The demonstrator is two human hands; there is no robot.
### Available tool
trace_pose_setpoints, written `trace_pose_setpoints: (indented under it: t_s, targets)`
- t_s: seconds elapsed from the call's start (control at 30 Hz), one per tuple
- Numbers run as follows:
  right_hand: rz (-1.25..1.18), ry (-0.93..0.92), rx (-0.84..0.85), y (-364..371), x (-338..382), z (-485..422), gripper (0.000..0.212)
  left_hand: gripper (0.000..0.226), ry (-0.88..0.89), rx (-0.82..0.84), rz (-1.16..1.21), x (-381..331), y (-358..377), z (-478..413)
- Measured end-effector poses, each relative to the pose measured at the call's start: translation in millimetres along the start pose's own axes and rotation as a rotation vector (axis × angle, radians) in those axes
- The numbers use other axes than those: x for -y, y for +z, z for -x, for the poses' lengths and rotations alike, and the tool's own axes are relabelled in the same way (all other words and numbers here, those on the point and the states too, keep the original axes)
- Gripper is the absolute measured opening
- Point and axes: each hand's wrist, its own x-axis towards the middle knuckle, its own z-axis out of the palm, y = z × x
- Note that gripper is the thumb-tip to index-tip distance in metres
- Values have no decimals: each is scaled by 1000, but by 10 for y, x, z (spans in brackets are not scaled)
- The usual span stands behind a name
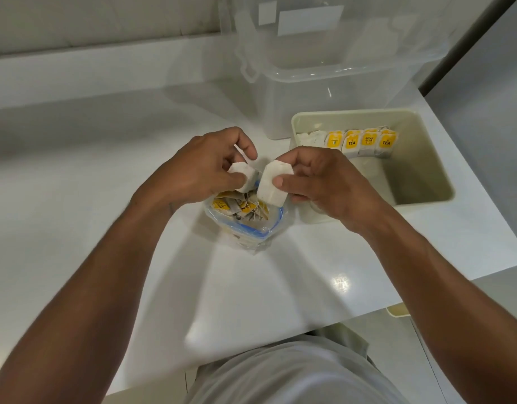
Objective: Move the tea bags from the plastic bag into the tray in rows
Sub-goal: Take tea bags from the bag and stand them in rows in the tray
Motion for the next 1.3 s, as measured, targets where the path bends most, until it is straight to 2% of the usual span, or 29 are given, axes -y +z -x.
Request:
trace_pose_setpoints:
  t_s: [0.07, 0.2, 0.3, 0.43, 0.57, 0.77, 0.93, 1.13, 1.3]
  targets:
    - [-33, 24, 74, -4, 30, -2, 24, 36, 6, 65, 86, -20, -13, 2]
    - [67, -38, -72, -11, 32, -47, 18, 31, 55, 154, 322, -88, -26, 14]
    - [-39, -46, -59, -58, 40, 12, 11, 28, 70, 125, 315, -121, -32, -15]
    - [-64, -61, -64, -106, 6, 79, 7, 29, 81, 143, 260, -211, -29, -47]
    - [-74, -59, -74, -164, -33, 100, 2, 23, 110, 149, 128, -333, -3, -59]
    - [-146, -70, -100, -414, -86, -3, 8, 12, 170, -16, 62, -523, 111, -256]
    - [-90, -89, -164, -776, -200, -157, 9, 11, 163, -80, -75, -759, 279, -577]
    - [54, -44, -260, -1259, -497, -452, 8, 11, 85, -161, -384, -918, 465, -1001]
    - [114, -19, -194, -1421, -663, -697, 12, 13, 18, -208, -626, -897, 669, -1191]
